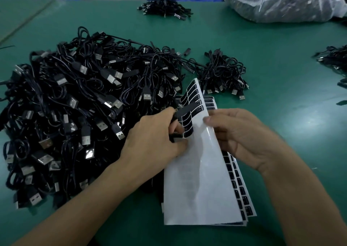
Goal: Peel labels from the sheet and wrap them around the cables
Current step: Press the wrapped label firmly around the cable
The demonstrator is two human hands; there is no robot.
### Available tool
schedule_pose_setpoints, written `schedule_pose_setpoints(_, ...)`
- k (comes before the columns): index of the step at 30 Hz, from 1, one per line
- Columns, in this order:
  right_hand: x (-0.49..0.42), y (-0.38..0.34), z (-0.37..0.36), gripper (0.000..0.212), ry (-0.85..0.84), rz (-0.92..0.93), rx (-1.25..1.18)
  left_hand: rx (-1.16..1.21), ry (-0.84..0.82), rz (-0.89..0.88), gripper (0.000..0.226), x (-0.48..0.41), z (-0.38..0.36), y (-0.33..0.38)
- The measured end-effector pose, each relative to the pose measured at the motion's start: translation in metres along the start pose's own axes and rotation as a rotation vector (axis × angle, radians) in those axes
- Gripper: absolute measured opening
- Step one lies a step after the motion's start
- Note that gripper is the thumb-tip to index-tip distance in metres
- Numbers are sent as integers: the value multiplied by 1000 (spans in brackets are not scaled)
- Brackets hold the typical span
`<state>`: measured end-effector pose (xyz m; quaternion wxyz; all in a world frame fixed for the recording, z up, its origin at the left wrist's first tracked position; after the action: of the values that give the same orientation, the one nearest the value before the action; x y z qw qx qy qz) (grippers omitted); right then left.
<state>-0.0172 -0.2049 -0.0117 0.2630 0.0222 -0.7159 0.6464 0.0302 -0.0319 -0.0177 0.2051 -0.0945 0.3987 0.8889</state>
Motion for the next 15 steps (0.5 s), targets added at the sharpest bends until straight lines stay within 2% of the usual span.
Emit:
schedule_pose_setpoints(4, -2, 5, -1, 12, 18, 26, 122, 70, 0, 4, 46, 0, -1, 2)
schedule_pose_setpoints(11, -3, 8, -10, 17, 96, 33, 64, 133, 47, 47, 41, -1, 0, 6)
schedule_pose_setpoints(15, -1, 7, -11, 24, 75, 61, 51, 196, 64, 81, 47, -2, 2, 6)
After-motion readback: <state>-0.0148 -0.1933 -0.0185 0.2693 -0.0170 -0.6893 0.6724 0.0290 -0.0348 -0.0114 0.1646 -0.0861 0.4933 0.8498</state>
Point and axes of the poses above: each hand's wrist, its own x-axis away from the middle knuckle, its own z-axis out of the back of the hand, y = z × x, the point moved 4 cm from there along -x, towards the middle knuckle, and after that the axes turned 12 degrees about y, right-handed, at the moved point
